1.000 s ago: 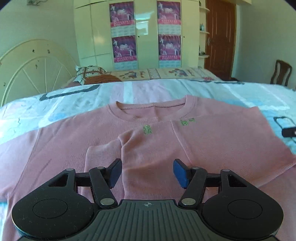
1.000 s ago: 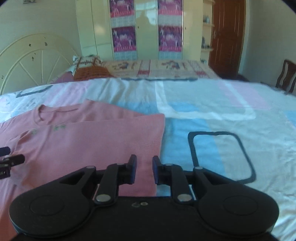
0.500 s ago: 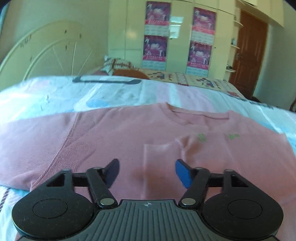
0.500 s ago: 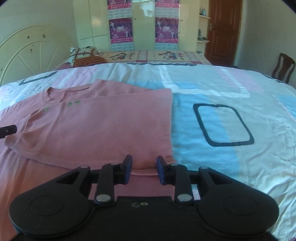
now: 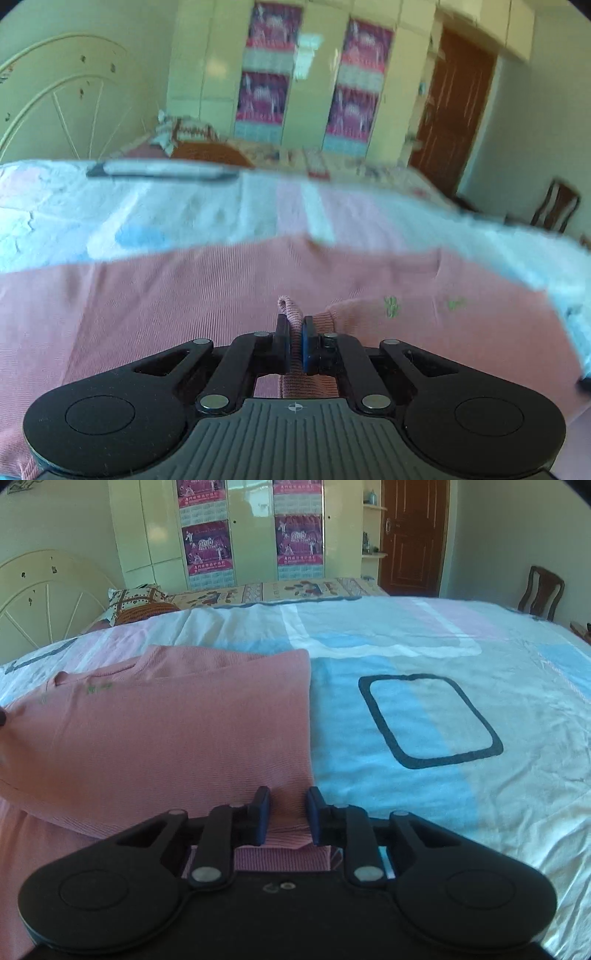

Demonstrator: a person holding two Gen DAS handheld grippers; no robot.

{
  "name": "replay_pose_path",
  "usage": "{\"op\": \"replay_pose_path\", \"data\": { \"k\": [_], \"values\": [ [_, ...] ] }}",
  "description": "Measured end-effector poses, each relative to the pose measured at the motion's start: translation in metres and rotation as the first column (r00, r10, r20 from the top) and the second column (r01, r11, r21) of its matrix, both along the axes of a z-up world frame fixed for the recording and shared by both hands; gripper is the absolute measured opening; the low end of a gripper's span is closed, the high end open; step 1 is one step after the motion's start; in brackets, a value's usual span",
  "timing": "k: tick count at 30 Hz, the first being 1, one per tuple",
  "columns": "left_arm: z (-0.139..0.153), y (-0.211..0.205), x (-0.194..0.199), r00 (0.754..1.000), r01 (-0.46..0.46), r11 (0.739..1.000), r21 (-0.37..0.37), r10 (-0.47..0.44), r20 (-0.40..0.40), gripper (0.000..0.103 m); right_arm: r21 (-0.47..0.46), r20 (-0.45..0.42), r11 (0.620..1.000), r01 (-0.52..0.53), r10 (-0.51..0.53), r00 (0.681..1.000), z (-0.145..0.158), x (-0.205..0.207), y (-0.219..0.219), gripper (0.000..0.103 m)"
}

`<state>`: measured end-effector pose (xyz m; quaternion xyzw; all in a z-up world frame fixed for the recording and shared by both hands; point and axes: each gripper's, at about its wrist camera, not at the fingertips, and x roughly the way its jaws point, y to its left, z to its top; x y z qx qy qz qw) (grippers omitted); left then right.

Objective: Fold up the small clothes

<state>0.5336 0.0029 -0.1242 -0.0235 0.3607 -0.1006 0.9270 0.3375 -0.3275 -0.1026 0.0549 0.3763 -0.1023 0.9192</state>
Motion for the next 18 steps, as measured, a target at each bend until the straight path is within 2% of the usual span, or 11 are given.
{"op": "replay_pose_path", "data": {
  "k": [1, 2, 3, 4, 6, 8, 9, 10, 12, 15, 18],
  "values": [
    [-0.003, 0.002, -0.002, 1.000, -0.001, 1.000, 0.012, 0.001, -0.007, 0.013, -0.005, -0.006, 1.000, 0.002, -0.002, 1.000, 0.002, 0.001, 0.001, 0.021],
    [0.004, 0.005, -0.010, 0.999, -0.030, 0.999, 0.030, 0.029, 0.025, 0.022, -0.011, -0.011, 1.000, 0.007, -0.007, 1.000, 0.005, 0.001, 0.002, 0.022],
    [0.012, 0.005, -0.021, 0.994, -0.092, 0.992, 0.089, 0.087, 0.059, 0.049, -0.013, 0.004, 1.000, 0.005, -0.004, 1.000, 0.011, 0.000, 0.004, 0.024],
    [0.019, 0.005, -0.034, 0.985, -0.140, 0.984, 0.113, 0.126, 0.117, 0.060, -0.010, 0.030, 1.000, -0.006, 0.006, 1.000, 0.017, -0.004, 0.006, 0.027],
    [0.031, -0.003, -0.058, 0.980, -0.086, 0.994, 0.073, 0.072, 0.184, 0.062, 0.000, 0.058, 0.999, -0.038, 0.038, 0.998, 0.021, -0.008, 0.011, 0.027],
    [0.036, -0.026, -0.080, 0.975, 0.003, 0.997, 0.081, -0.022, 0.222, 0.062, 0.027, 0.054, 0.997, -0.065, 0.064, 0.996, 0.015, -0.008, 0.016, 0.024],
    [0.034, -0.035, -0.083, 0.976, 0.053, 0.995, 0.079, -0.069, 0.209, 0.062, 0.042, 0.035, 0.997, -0.068, 0.066, 0.997, 0.010, -0.006, 0.018, 0.023],
    [0.028, -0.045, -0.081, 0.982, 0.093, 0.991, 0.094, -0.107, 0.157, 0.062, 0.039, 0.015, 0.997, -0.061, 0.060, 0.998, 0.004, -0.005, 0.020, 0.023],
    [0.007, -0.052, -0.069, 0.994, 0.097, 0.987, 0.128, -0.102, 0.034, 0.063, 0.028, 0.026, 0.999, -0.046, 0.045, 0.999, 0.002, -0.006, 0.023, 0.023],
    [0.011, -0.039, -0.076, 0.994, 0.092, 0.992, 0.089, -0.096, 0.045, 0.065, 0.028, 0.024, 0.999, -0.023, 0.022, 0.999, 0.009, -0.005, 0.026, 0.025],
    [0.028, -0.001, -0.092, 0.993, 0.021, 0.998, 0.051, -0.027, 0.117, 0.065, 0.036, 0.047, 0.999, -0.007, 0.005, 0.999, 0.017, -0.010, 0.024, 0.027]
  ]
}}
